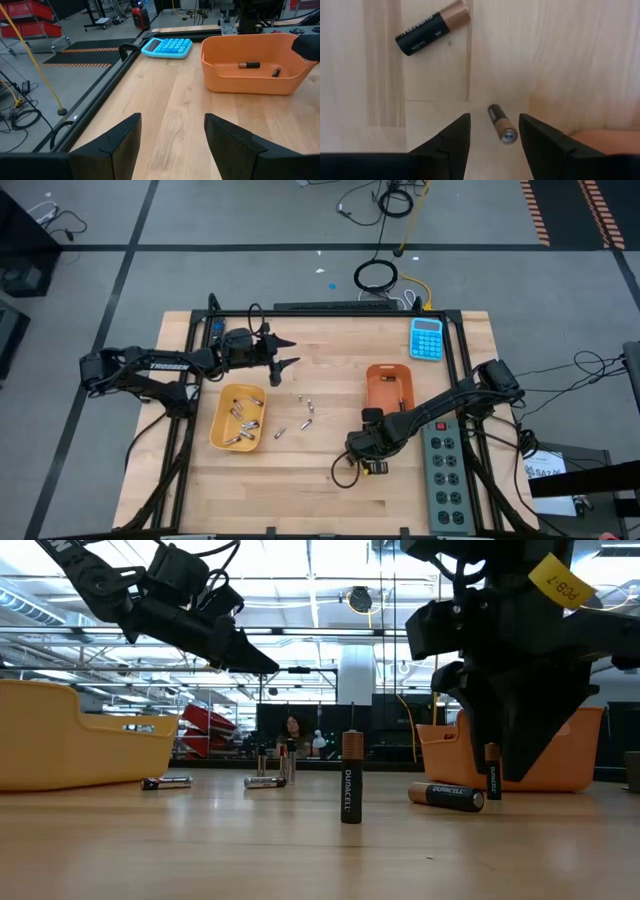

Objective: Sort batteries
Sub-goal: Put the black-brown battery into the orange bin

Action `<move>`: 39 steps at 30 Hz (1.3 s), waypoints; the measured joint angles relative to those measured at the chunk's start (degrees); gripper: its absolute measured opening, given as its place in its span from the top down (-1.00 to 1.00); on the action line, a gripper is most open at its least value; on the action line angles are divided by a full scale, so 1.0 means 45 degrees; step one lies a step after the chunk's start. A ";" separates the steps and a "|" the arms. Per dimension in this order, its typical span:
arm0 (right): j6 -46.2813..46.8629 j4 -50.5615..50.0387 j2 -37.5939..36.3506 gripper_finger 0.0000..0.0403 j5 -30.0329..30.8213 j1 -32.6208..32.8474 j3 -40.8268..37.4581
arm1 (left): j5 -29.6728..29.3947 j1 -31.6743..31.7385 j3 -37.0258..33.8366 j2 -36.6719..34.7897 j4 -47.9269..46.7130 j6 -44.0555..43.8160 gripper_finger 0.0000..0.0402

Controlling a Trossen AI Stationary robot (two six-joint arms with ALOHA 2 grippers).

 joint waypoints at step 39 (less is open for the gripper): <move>0.3517 -0.4602 -0.4706 0.92 0.5728 -0.0406 0.0247 | -0.0005 -0.0002 0.0005 0.0000 -0.0359 0.0007 -0.13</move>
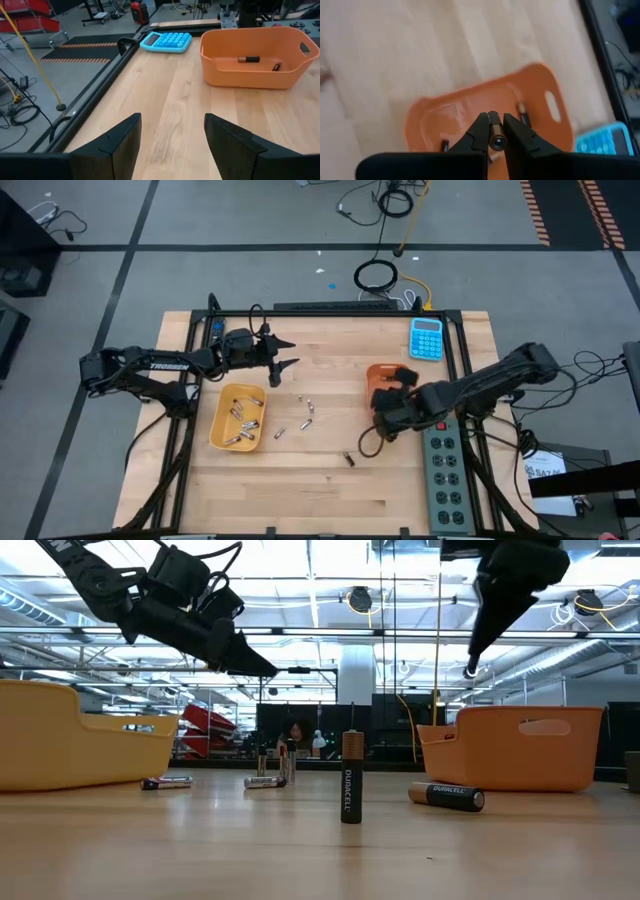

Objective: Sort batteries
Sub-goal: Put the black-brown battery into the orange bin

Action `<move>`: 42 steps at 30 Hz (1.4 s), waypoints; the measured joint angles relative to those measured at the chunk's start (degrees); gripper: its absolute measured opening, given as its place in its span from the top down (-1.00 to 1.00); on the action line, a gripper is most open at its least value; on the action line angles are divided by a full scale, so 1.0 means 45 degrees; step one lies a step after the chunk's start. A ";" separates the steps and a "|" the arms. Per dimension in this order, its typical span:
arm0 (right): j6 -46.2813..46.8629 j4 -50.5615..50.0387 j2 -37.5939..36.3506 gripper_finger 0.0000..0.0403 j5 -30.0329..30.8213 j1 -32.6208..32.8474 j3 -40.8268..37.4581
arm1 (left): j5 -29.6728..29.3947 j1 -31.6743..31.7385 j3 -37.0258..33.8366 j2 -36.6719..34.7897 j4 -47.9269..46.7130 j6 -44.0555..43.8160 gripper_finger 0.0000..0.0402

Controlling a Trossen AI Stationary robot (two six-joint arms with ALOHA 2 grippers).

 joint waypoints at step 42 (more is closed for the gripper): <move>-0.0577 0.8317 0.0469 0.03 -0.1861 -0.0148 -0.1460 | 0.0005 -0.0052 0.0000 0.0000 -0.0198 -0.0019 -0.13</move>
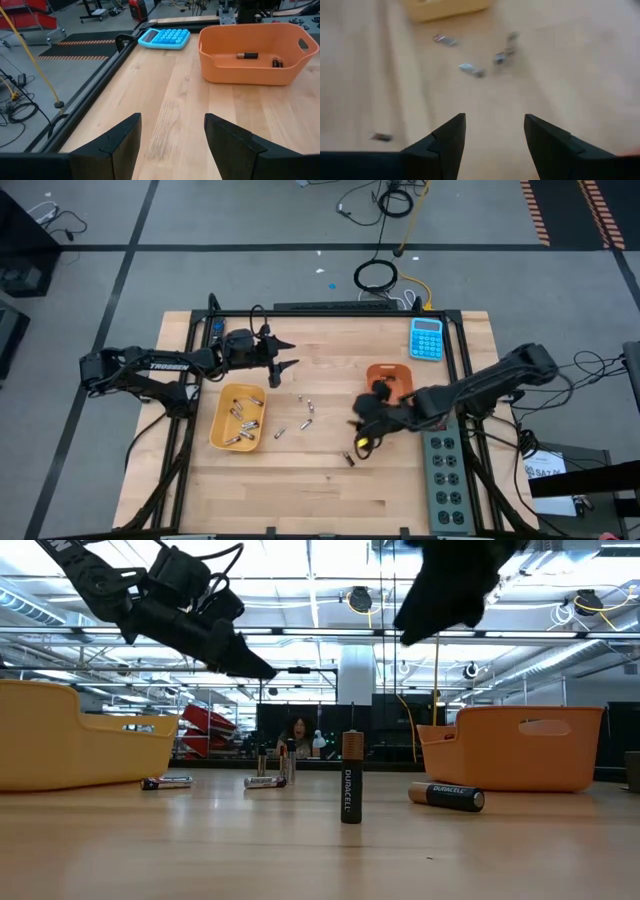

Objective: Sort batteries
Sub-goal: Put the black-brown battery into the orange bin

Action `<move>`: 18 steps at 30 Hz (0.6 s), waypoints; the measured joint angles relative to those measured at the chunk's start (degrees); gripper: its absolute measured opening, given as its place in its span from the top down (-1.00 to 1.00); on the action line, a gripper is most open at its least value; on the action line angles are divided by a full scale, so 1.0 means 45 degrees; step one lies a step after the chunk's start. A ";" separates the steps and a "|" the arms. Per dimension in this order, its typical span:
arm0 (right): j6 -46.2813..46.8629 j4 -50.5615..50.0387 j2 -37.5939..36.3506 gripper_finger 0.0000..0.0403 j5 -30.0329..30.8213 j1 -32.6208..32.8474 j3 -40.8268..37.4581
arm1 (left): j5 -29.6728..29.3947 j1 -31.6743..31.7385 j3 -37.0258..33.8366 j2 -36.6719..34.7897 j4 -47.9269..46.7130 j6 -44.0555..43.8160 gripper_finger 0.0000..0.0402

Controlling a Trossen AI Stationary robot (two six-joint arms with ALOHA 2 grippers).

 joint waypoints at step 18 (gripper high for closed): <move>-0.1295 0.2168 0.4312 -0.09 -0.2488 0.1488 0.2490 | 0.0000 -0.0005 0.0005 0.0000 -0.0884 -0.0354 -0.13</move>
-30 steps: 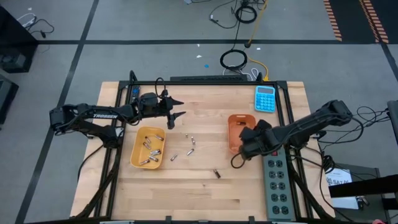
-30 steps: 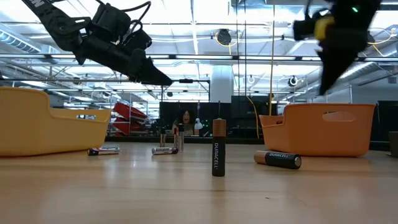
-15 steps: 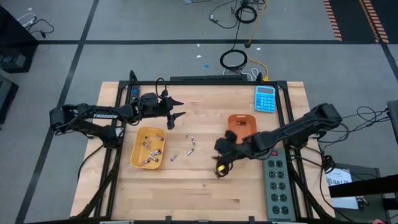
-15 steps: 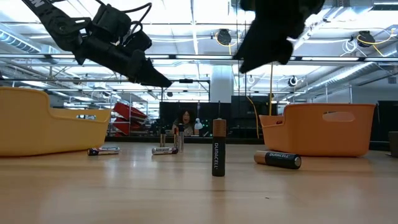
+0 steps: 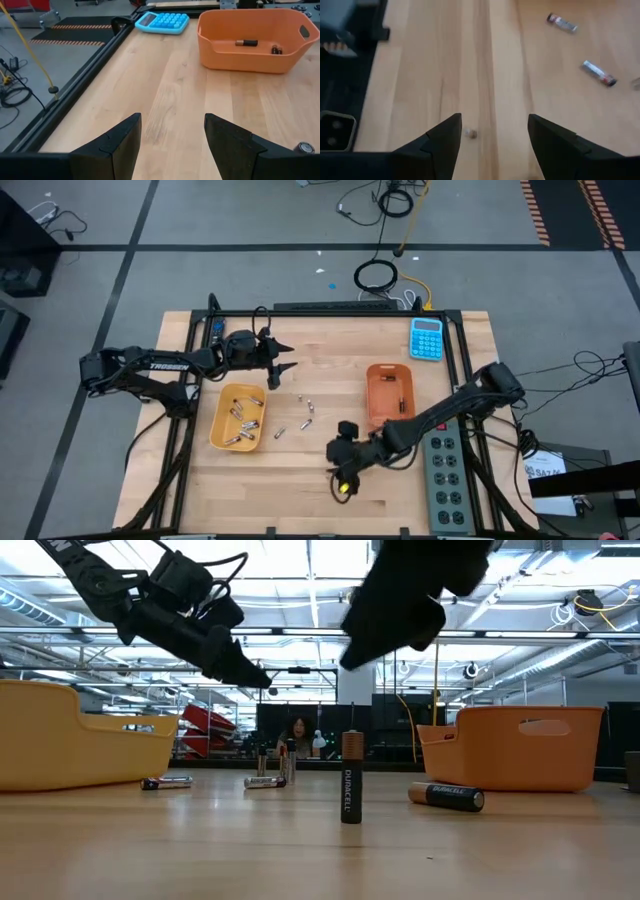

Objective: Sort batteries
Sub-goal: Put the black-brown battery into the orange bin

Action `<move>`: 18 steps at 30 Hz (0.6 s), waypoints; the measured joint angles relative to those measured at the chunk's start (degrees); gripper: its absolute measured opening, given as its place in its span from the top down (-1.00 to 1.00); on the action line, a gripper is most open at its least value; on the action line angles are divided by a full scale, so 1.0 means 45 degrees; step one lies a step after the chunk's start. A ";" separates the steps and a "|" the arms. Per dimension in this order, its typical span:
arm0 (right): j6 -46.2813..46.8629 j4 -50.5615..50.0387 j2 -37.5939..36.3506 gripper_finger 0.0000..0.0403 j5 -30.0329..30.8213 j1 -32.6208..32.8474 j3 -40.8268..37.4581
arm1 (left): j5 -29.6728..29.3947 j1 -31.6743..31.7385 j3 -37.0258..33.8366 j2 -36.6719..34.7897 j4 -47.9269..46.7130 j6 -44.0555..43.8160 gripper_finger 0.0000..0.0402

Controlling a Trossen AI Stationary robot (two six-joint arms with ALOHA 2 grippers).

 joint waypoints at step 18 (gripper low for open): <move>-0.0973 0.1548 0.1781 -0.07 0.0675 0.0821 0.0015 | 0.0000 -0.0005 0.0000 0.0000 -0.0051 -0.0097 -0.13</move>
